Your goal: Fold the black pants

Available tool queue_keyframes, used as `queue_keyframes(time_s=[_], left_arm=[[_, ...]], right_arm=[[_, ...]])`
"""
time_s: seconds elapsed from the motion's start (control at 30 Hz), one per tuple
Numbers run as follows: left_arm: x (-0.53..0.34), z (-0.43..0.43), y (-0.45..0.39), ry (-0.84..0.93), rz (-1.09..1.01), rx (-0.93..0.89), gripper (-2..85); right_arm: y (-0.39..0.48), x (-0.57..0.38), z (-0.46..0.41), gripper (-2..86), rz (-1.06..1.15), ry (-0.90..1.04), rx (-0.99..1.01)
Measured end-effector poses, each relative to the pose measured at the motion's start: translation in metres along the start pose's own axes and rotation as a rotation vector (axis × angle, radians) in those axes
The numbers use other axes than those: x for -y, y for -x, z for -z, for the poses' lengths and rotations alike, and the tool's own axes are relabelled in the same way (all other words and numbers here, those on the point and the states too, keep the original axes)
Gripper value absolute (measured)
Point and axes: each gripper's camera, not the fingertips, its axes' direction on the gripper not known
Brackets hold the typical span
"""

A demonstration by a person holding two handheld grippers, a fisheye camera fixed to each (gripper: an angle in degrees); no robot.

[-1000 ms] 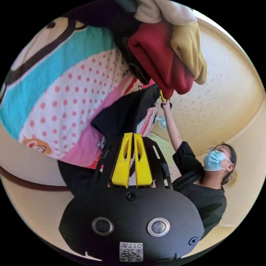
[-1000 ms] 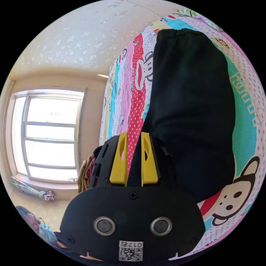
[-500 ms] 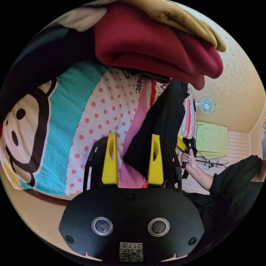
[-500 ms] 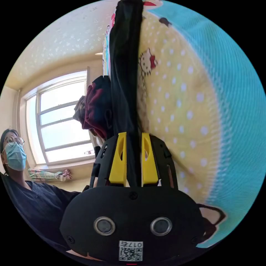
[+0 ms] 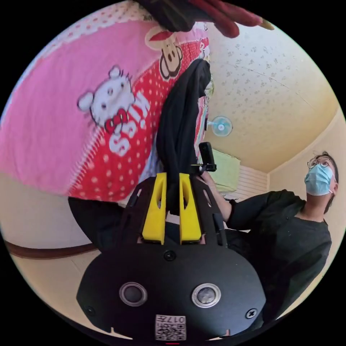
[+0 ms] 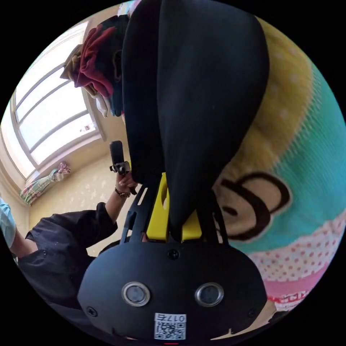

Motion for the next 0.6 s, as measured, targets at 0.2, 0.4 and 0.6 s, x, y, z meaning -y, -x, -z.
queue_keyframes(time_s=[0.2,0.4,0.6], left_arm=[[-0.077,-0.102,0.003,0.185,0.008,-0.116,5.5],[-0.097,-0.122,0.027,0.187,0.102,0.104,5.6],[-0.056,-0.143,-0.034,0.145,-0.124,0.291,8.1]], right_arm=[[-0.03,-0.122,0.042,2.3,-0.136,0.208,0.198],[-0.096,-0.179,0.059,8.1,-0.363,0.083,0.036],[-0.104,-0.193,0.108,10.4,-0.429,-0.165,-0.077]])
